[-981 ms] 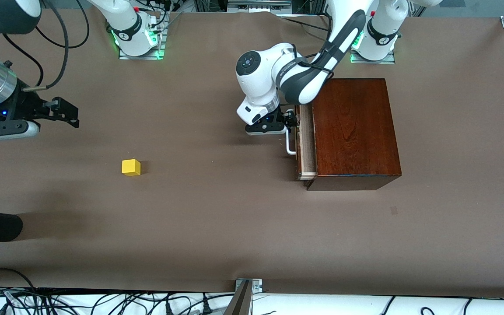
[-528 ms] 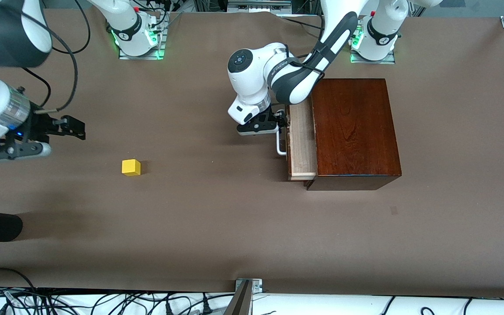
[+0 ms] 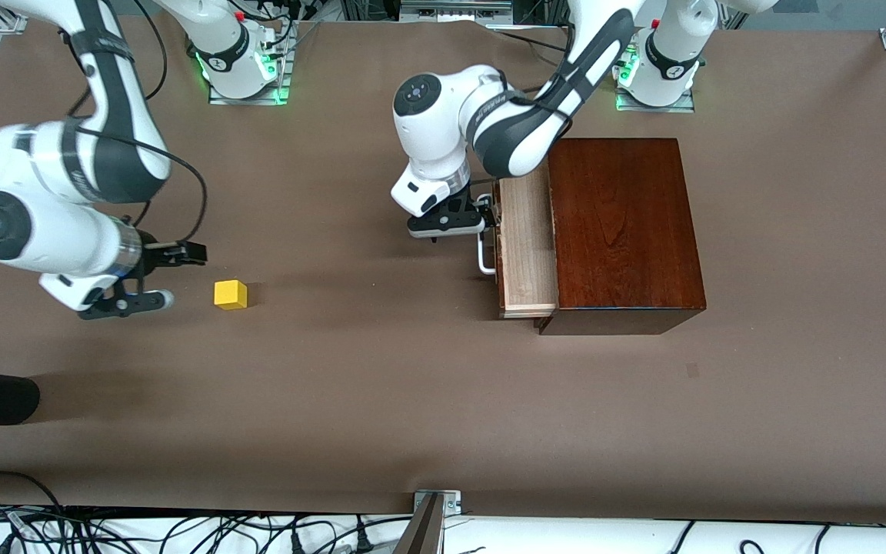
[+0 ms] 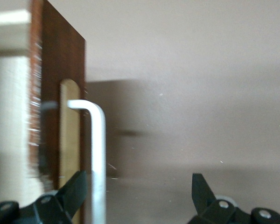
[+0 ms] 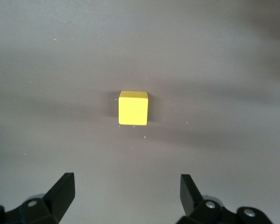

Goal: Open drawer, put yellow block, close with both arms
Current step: 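Pull the drawer open with the left gripper while the right gripper reaches the cube, then grasp the yellow cube with the right gripper while the left gripper withdraws, then carry the yellow cube with the right gripper over the open drawer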

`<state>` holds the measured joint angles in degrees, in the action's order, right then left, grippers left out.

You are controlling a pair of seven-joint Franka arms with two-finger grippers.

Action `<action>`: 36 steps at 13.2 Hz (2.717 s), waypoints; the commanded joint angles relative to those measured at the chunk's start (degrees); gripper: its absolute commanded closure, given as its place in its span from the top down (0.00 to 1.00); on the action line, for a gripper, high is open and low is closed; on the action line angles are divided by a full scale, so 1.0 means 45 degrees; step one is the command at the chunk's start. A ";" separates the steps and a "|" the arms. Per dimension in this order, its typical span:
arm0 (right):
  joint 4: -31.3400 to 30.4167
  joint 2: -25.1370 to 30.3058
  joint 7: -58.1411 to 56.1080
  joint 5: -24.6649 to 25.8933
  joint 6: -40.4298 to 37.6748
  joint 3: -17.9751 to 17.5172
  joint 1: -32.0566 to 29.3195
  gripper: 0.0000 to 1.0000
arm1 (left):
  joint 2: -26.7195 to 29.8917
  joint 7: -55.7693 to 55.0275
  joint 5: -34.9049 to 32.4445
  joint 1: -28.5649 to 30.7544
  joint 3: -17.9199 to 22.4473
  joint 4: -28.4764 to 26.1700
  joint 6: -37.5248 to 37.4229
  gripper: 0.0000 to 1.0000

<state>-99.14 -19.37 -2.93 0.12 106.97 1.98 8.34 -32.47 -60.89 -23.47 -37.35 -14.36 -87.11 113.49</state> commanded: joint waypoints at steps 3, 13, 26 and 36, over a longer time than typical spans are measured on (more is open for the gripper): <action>-0.3316 -0.0263 0.0240 -0.0222 0.4949 -0.0109 -0.0037 1.00 | 0.3205 0.5021 0.1992 0.2161 -0.0012 -0.0056 -0.3396 1.00; -0.4473 -0.2023 0.0241 -0.0241 0.9295 -0.0109 -0.0057 0.77 | 0.5513 1.3863 0.4708 0.8202 0.1152 -0.0406 -0.5219 1.00; 0.1559 -0.1867 -0.0771 -0.0144 0.2207 -0.2035 0.1016 0.00 | 0.8230 1.1910 0.4728 0.8339 0.1784 -0.3299 -0.3927 1.00; 0.6383 -0.4091 -0.1438 0.2098 0.1990 -0.3762 0.7242 0.00 | 0.8172 1.2105 0.4748 0.8202 0.1550 -0.2967 -0.4750 1.00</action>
<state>-78.28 -32.91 -8.07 6.95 117.98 -15.93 36.43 4.02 -7.35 -3.41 -0.43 -7.19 -101.63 93.51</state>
